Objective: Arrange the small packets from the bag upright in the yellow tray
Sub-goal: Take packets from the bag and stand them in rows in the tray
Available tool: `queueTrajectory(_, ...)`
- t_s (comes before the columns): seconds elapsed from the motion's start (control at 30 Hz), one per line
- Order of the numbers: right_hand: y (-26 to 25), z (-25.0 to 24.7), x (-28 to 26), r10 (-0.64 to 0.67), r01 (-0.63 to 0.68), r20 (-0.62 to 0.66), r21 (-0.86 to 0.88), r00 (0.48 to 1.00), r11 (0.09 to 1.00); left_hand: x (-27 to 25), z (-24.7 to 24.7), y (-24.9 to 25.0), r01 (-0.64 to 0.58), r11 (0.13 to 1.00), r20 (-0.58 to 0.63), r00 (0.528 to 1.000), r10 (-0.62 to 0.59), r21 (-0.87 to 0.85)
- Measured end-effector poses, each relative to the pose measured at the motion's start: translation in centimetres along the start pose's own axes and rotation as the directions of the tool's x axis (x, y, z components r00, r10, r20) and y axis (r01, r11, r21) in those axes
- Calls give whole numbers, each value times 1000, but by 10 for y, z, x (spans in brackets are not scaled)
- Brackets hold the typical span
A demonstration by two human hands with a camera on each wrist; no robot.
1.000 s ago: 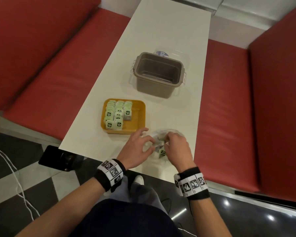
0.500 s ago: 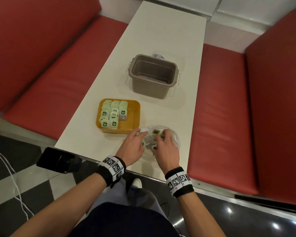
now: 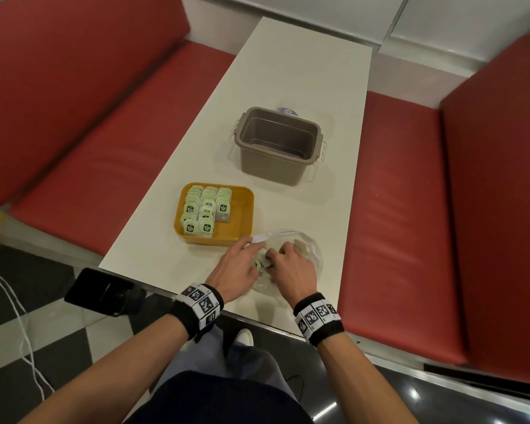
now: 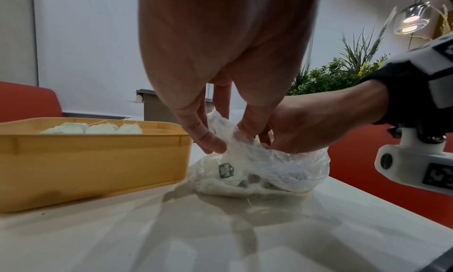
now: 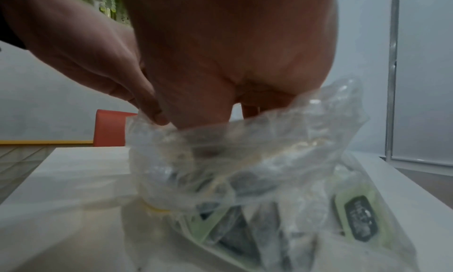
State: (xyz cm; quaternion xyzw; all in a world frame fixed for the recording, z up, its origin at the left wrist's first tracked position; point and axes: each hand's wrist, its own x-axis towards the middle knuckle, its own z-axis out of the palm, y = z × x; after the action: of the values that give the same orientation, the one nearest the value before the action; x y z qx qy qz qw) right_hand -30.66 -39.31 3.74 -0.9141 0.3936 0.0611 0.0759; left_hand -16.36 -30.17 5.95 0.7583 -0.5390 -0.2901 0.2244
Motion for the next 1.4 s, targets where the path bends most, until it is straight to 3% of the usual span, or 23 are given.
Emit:
queueTrajectory(0.2, 6, -9, 0, 11, -14, -63, -55, 998, 998, 2, -2, -3, -2, 1000, 20, 1000, 2, -3)
queueTrajectory(0.53, 25, -54, -14, 148, -119, -84, 277, 985, 953, 9, -3, -4, 30, 999, 19, 999, -29, -24)
queueTrajectory(0.77, 40, -47, -13, 283, -199, -49, 595, 958, 779, 6, -15, 2, 2, 997, 12, 1000, -1, -72)
queueTrajectory(0.9, 44, -75, -14, 278, -101, -104, 766, 955, 635, 0, -35, 11, -9, 984, -45, 999, 1, -178)
queueTrajectory(1.0, 37, -108, -14, 257, -48, -54, 926, 965, 375, -2, -58, 27, 20, 856, -82, 994, -73, -516)
queueTrajectory(1.07, 26, -129, -13, 137, -48, 23, 983, 990, 180, -3, -74, 40, 40, 654, -48, 992, -116, -756)
queueTrajectory(1.13, 13, -142, -10, 0, -69, 70, 991, 998, 117, -4, -86, 48, 61, 432, 20, 995, -100, -900)
queueTrajectory(1.2, 0, -145, -3, -71, -82, 93, 985, 993, 149, -5, -94, 52, 81, 319, 66, 996, -57, -944)
queueTrajectory(1.27, -13, -141, 5, -63, -90, 109, 966, 992, 243, -4, -95, 51, 80, 319, 62, 996, -64, -945)
queueTrajectory(1.4, -31, -130, 21, 108, -127, 88, 891, 990, 435, -4, -88, 32, 103, 286, 59, 986, -157, -953)
